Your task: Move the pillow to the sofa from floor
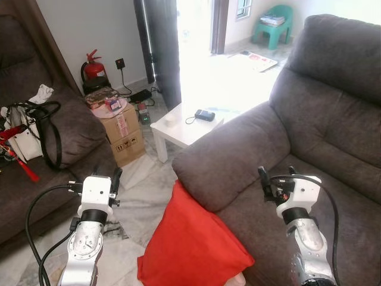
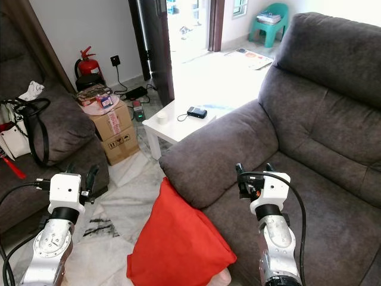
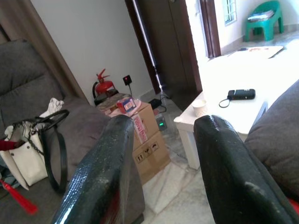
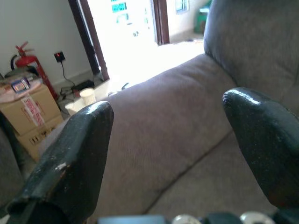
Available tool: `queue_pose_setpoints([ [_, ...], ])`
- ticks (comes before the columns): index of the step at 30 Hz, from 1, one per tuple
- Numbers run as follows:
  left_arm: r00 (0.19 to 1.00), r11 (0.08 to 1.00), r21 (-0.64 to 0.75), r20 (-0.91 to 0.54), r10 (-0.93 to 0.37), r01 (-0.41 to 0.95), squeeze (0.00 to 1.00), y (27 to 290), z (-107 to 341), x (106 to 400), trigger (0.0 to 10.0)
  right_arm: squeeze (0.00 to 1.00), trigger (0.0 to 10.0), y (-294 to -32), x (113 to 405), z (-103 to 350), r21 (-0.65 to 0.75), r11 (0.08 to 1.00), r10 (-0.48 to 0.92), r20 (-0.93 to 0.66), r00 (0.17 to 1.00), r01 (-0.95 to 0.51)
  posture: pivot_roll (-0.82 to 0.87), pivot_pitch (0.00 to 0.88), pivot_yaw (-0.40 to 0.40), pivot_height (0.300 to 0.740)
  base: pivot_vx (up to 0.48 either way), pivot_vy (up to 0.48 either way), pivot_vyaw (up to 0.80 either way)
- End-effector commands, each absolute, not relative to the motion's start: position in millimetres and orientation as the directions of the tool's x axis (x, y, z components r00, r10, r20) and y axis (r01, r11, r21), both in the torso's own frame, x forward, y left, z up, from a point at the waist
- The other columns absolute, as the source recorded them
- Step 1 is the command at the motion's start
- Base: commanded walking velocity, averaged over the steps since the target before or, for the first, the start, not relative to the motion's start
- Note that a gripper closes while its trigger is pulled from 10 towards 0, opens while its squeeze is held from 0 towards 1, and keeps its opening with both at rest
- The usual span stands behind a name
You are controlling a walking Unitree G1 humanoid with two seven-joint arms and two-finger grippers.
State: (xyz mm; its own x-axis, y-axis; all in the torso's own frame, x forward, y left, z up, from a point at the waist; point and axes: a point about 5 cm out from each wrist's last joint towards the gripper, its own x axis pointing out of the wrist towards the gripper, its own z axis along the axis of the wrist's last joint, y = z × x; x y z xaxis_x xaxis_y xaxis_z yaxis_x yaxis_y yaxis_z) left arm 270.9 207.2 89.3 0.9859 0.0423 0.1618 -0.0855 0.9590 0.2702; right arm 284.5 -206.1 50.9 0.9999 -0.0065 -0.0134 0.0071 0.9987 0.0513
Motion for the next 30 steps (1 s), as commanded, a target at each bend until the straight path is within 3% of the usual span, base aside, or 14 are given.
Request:
queue_pose_setpoints([
  [1, 0.987, 0.961, 0.262, 0.153, 0.054, -0.094, 0.00, 211.3, 88.2, 267.4, 10.0, 0.00, 10.0, -200.6, 281.8, 42.6, 0.059, 0.998, 0.002, -0.050, 0.999, 0.001, 0.02, 0.000, 0.034, 0.740, 0.000, 0.000, 0.00],
  [17, 0.990, 0.962, 0.258, 0.126, 0.058, -0.089, 0.00, 209.1, 83.7, 261.6, 10.0, 0.00, 10.0, -208.5, 283.0, 46.0, 0.005, 1.000, 0.020, -0.064, 0.998, -0.019, 0.02, 0.000, 0.042, 0.740, 0.000, 0.000, 0.00],
  [30, 0.991, 0.964, 0.250, 0.121, 0.063, -0.092, 0.00, 206.0, 82.0, 261.1, 10.0, 0.00, 10.0, -199.2, 289.3, 46.6, -0.001, 0.998, 0.066, -0.085, 0.994, -0.066, 0.02, 0.000, 0.026, 0.740, 0.000, 0.000, 0.00],
])
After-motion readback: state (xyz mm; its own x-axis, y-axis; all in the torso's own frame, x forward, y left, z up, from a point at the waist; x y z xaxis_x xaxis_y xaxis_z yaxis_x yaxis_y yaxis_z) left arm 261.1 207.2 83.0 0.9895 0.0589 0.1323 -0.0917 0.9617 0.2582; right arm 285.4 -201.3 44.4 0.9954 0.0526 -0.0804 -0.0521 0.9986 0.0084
